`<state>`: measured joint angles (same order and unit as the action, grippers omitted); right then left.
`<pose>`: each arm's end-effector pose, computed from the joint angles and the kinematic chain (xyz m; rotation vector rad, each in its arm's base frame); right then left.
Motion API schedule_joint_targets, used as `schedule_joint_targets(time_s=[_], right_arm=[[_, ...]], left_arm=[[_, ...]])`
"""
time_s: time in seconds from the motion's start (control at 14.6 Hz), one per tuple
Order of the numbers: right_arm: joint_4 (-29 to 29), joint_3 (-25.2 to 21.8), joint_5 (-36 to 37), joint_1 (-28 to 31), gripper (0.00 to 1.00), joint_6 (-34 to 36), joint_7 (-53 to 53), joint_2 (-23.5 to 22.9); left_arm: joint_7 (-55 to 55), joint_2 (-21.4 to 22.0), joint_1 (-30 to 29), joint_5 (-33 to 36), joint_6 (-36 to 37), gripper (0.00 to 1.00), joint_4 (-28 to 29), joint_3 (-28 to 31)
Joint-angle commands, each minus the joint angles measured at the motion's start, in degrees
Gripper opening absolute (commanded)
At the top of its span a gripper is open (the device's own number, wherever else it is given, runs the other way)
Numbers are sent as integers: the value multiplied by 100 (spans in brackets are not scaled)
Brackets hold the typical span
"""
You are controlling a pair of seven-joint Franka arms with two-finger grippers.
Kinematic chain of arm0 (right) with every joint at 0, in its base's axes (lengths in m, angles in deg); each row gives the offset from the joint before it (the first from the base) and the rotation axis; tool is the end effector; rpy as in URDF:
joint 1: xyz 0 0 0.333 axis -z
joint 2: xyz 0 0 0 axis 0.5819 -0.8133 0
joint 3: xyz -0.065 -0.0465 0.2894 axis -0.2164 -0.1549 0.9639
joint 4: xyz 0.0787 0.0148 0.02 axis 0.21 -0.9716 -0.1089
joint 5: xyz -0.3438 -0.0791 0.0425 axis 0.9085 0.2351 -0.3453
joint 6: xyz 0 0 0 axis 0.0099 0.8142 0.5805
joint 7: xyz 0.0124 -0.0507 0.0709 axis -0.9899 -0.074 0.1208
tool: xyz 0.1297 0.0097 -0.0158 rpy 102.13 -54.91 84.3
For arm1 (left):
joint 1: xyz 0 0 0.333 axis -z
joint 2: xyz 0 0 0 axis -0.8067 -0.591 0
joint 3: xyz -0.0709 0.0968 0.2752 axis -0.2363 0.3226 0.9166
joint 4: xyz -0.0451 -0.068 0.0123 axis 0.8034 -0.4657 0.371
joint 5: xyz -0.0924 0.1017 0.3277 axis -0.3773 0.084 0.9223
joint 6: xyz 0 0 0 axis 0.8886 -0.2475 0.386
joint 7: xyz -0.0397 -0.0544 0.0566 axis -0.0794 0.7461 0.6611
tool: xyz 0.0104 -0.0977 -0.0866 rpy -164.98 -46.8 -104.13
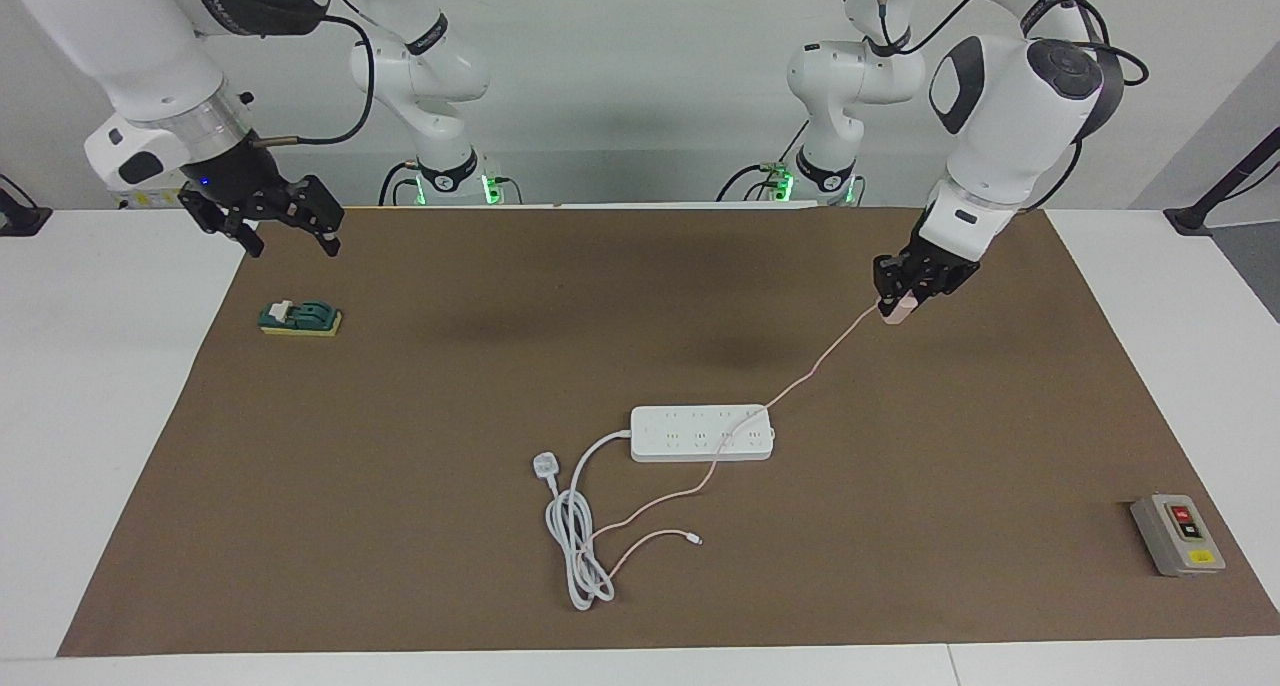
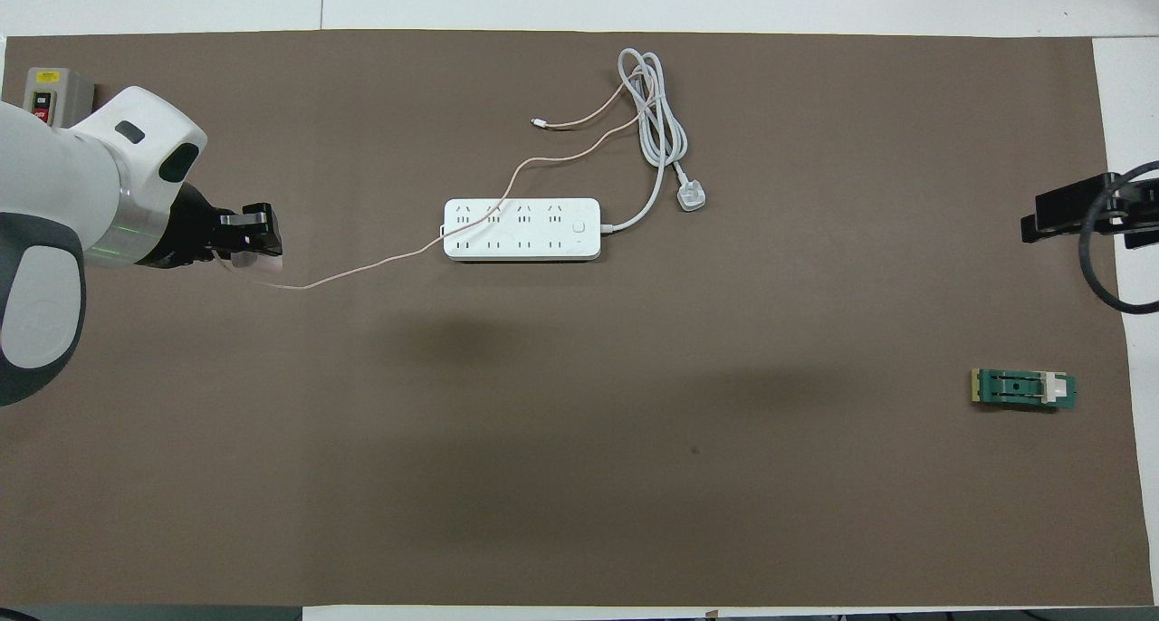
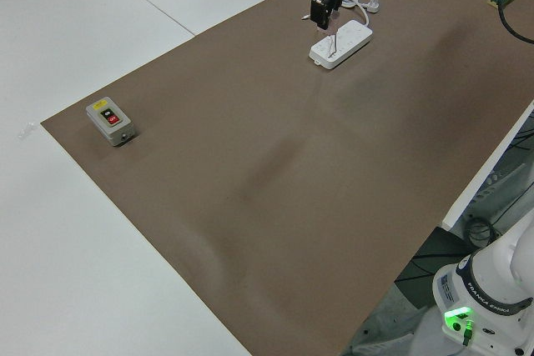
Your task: Plug charger into power strip
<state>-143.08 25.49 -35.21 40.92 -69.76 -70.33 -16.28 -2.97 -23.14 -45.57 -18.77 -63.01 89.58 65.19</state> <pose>0.5127 -0.0273 0.5903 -3.0740 0.1048 0.0521 0.5193 -0.1112 0.4982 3.0399 0.1254 0.0561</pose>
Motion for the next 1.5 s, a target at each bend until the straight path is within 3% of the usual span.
schedule_joint_targets(time_s=[0.0,0.2,0.41,0.55,0.68,0.82,1.09,1.43], right_arm=[[-376,-307,85,-251,100,151,173,390],[-430,-388,277,-297,100,107,217,418],[-378,-379,568,-314,100,81,305,471],[-386,-370,586,-314,100,72,314,497],[-377,-361,586,-314,100,89,305,515],[-377,-344,560,-306,100,107,261,567],[-377,-344,560,-297,100,99,278,568],[-368,-344,560,-288,100,107,278,576]], left_arm=[[115,53,6,160,117,0,-48,45],[150,45,32,441,-58,0,-48,45],[929,27,-21,468,-331,0,-39,54],[2644,18,-239,468,-375,0,-48,98],[2961,36,-240,530,-279,0,-22,81],[4185,18,-232,538,-331,0,-4,54],[6200,-148,163,765,-401,0,-48,45],[8918,-718,629,1205,-1060,0,-345,45]])
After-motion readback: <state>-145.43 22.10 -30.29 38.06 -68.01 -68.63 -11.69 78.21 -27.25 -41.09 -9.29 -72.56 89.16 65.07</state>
